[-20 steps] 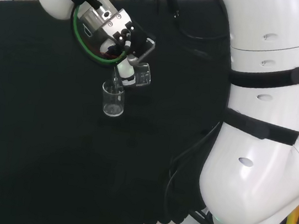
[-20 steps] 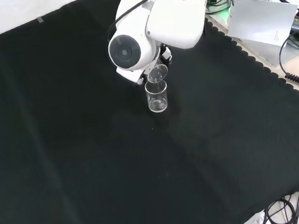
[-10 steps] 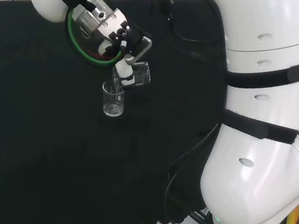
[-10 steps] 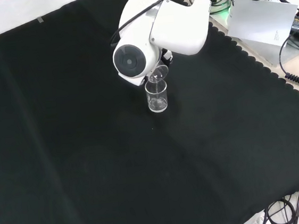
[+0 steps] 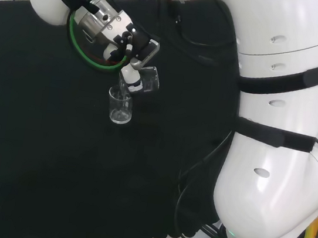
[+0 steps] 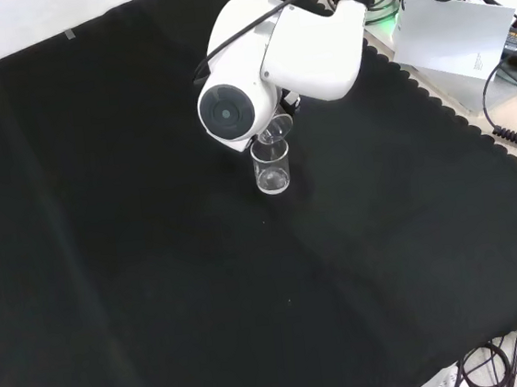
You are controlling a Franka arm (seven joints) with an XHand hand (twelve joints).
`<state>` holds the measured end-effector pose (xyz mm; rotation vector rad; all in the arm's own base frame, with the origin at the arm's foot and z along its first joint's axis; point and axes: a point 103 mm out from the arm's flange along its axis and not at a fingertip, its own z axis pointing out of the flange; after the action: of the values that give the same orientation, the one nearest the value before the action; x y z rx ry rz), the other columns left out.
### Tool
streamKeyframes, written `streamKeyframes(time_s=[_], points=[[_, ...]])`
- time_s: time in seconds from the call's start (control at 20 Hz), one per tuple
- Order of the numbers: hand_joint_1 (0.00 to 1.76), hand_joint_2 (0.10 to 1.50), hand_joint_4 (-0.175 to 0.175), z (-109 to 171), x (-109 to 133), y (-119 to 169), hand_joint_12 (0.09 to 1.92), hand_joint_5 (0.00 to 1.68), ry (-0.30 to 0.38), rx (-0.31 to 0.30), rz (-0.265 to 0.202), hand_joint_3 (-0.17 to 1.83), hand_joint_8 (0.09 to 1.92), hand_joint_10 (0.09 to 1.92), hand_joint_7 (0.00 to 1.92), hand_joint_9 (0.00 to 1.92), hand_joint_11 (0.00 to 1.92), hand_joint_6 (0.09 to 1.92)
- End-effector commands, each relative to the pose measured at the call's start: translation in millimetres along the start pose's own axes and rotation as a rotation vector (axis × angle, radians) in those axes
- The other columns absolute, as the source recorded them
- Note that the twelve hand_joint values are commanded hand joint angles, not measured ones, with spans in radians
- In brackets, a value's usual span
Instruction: Pour the water from the handheld beaker into the one on the table.
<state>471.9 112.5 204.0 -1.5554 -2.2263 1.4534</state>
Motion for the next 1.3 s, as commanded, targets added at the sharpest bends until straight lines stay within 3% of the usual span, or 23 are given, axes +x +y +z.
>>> streamKeyframes(time_s=[0.05,0.8,1.15,1.3], points=[[1.45,0.44,-0.175,-1.5,1.6,0.1,0.79,1.20,-0.011,0.012,0.007,0.98,0.74,0.61,1.34,1.50,1.16,0.80],[1.45,0.44,-0.175,-1.6,1.9,-0.9,0.79,1.20,-0.017,0.026,0.010,0.98,0.74,0.61,1.34,1.50,1.16,0.80],[1.45,0.44,-0.175,-1.5,-0.7,-2.7,0.79,1.20,-0.006,0.005,0.001,0.98,0.74,0.61,1.34,1.50,1.16,0.80],[1.45,0.44,-0.175,-1.8,-5.7,-6.0,0.79,1.20,0.036,-0.037,-0.018,0.98,0.74,0.61,1.34,1.50,1.16,0.80]])
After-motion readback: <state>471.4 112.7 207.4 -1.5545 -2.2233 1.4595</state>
